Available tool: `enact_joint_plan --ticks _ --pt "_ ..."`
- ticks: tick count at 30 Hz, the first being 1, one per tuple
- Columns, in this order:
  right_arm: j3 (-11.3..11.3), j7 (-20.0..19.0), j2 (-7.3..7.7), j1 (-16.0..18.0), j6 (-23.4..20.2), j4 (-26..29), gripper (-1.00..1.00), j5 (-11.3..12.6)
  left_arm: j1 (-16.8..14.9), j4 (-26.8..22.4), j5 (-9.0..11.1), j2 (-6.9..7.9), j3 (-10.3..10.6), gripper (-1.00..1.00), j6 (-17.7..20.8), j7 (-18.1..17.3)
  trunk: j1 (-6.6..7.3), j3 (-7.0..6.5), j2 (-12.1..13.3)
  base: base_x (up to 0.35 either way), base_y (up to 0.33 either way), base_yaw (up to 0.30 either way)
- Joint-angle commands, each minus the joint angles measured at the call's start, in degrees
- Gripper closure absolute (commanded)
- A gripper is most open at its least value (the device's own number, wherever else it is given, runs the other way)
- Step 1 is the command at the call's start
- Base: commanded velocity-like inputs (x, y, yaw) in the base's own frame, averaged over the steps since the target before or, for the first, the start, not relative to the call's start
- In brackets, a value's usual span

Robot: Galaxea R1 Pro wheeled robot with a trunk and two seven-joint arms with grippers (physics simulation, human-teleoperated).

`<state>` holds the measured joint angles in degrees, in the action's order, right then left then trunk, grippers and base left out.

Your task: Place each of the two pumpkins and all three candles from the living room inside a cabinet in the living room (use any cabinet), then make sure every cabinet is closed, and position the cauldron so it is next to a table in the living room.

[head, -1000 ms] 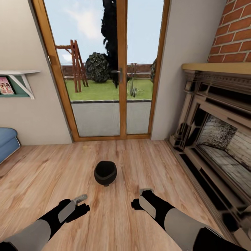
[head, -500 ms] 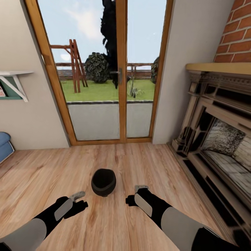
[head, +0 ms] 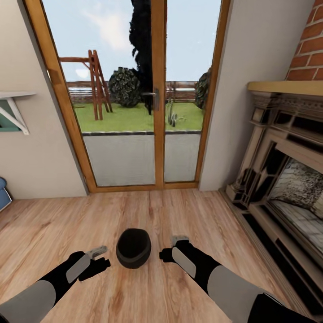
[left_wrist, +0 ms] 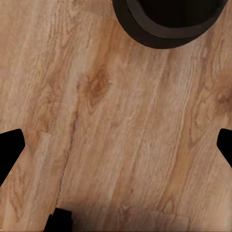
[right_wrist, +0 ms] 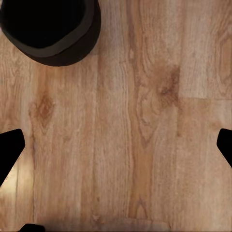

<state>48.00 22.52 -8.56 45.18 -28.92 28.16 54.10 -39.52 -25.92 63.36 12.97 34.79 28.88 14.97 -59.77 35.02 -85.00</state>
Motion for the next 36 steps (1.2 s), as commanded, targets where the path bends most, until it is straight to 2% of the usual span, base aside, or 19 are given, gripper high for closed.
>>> enact_joint_plan --ticks 1,10,20,36 --pt "0.4 0.5 0.08 0.1 0.0 0.4 -1.00 0.6 0.0 -0.3 0.6 0.17 0.4 -1.00 0.6 0.5 -0.03 0.06 0.0 0.266 0.212 0.000" --pt "0.4 0.4 0.07 0.1 0.0 0.8 -1.00 0.6 0.0 -0.5 0.6 0.19 0.4 -1.00 1.1 0.4 -0.03 0.06 0.0 0.275 0.195 0.000" --pt "0.3 0.4 0.12 0.1 0.0 0.7 -1.00 0.6 0.0 -0.5 0.6 0.14 0.4 -1.00 1.1 0.4 -0.03 0.06 0.0 0.297 0.056 0.000" --pt "0.3 -0.3 0.11 0.1 0.0 0.7 -1.00 0.6 0.0 -0.7 0.7 -0.39 0.2 -1.00 1.1 0.2 -0.03 0.06 0.0 0.087 0.075 0.000"
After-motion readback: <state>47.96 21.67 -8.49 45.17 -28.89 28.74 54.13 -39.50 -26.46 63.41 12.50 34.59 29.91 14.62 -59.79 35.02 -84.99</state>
